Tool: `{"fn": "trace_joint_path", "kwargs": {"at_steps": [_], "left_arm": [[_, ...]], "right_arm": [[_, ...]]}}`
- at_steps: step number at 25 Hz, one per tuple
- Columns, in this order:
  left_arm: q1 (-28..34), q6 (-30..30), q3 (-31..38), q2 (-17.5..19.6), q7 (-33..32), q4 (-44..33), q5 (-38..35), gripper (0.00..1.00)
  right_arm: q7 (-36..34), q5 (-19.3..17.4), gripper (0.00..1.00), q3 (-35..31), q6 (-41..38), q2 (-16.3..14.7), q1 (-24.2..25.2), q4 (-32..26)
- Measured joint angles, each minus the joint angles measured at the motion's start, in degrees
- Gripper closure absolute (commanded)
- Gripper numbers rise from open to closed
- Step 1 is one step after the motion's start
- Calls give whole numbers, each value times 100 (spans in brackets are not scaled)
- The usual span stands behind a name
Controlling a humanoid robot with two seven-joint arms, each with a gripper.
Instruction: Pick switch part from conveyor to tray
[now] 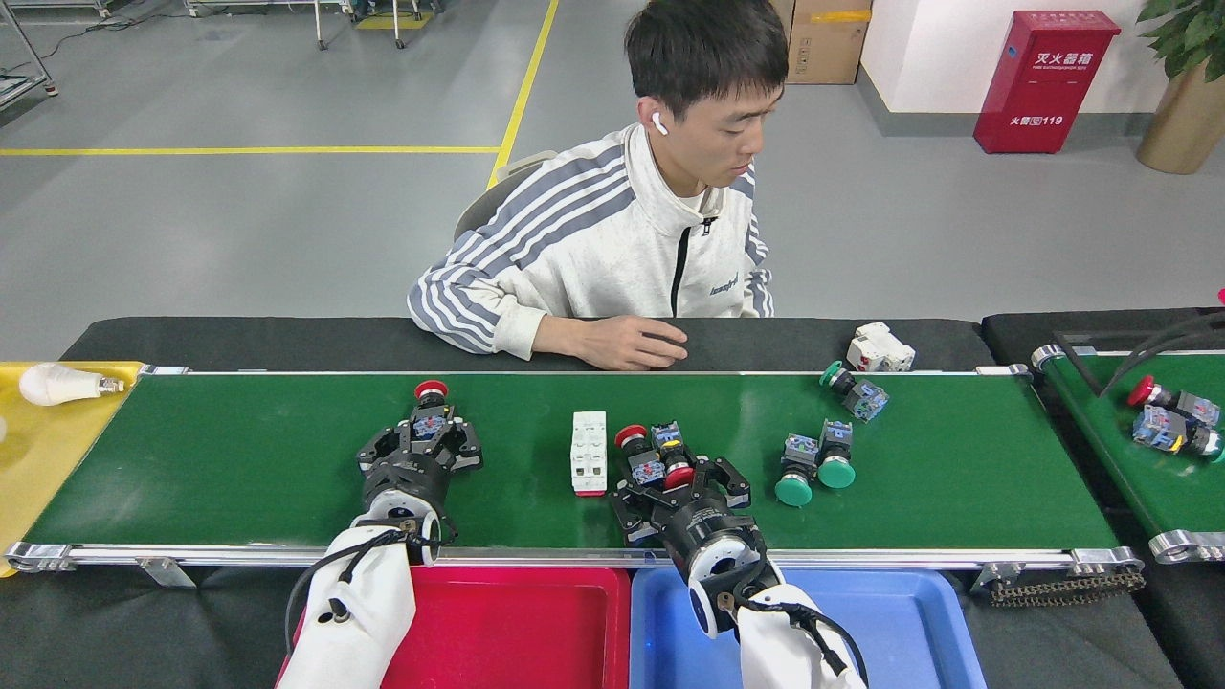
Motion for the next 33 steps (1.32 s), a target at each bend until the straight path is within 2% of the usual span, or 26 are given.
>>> {"fn": "trace_joint_path", "kwargs": {"at_steps": [2,3,4,6,8,9,12,16,18,20,22,24,26,29,33], "left_arm": [[540,-400,-5,238,3,-836,1,95],[964,-818,-3,454,9,-1539,3,94],[1398,-1324,3,682,12,-2227,19,88],[2327,-2360,36,1111,19,-3434,158,59],[3159,-3266,197,1293,18,-4281,323,7],[3545,-3517,319,1285,1,-4650,354,0],[4208,-3869,475,1065,-20,-5260,371,0],[4374,-3992,774,886,-30,-5397,374,0],[4393,-3664,1179,710,-33,-5399,374,0],[4379,-2957,1649,455,-36,-5382,377,0],[4356,-2253,2081,396,-36,-5333,409,0],[4377,-1927,2232,409,-36,-5228,426,0],[4398,-1779,2233,406,-39,-5195,425,0],[4379,-1694,2100,406,-96,-5196,402,0],[3930,-1602,1458,357,-641,-5217,392,1]], "right_arm": [[-16,1,98,212,-237,-251,419,-657],[-23,1,96,334,-440,-466,711,-1103],[-33,7,82,429,-640,-648,969,-1464],[-34,39,0,666,-1014,-857,1380,-1935],[-43,70,0,923,-1309,-866,1499,-2060],[-49,75,0,1021,-1392,-866,1497,-2081],[-58,79,0,1086,-1519,-866,1499,-2138],[-75,44,0,916,-1571,-870,1618,-2520],[-189,31,0,206,-1375,-886,2120,-2955],[-500,31,0,-600,-999,-889,2903,-3378],[-1029,31,0,-1312,-540,-885,3475,-3487],[-1511,27,0,-1954,-58,-867,3847,-3490],[-1712,21,0,-2273,238,-837,3923,-3449],[-1783,18,0,-2324,416,-754,3752,-3387],[-1626,42,0,-2319,491,-721,3534,-3382]]}}
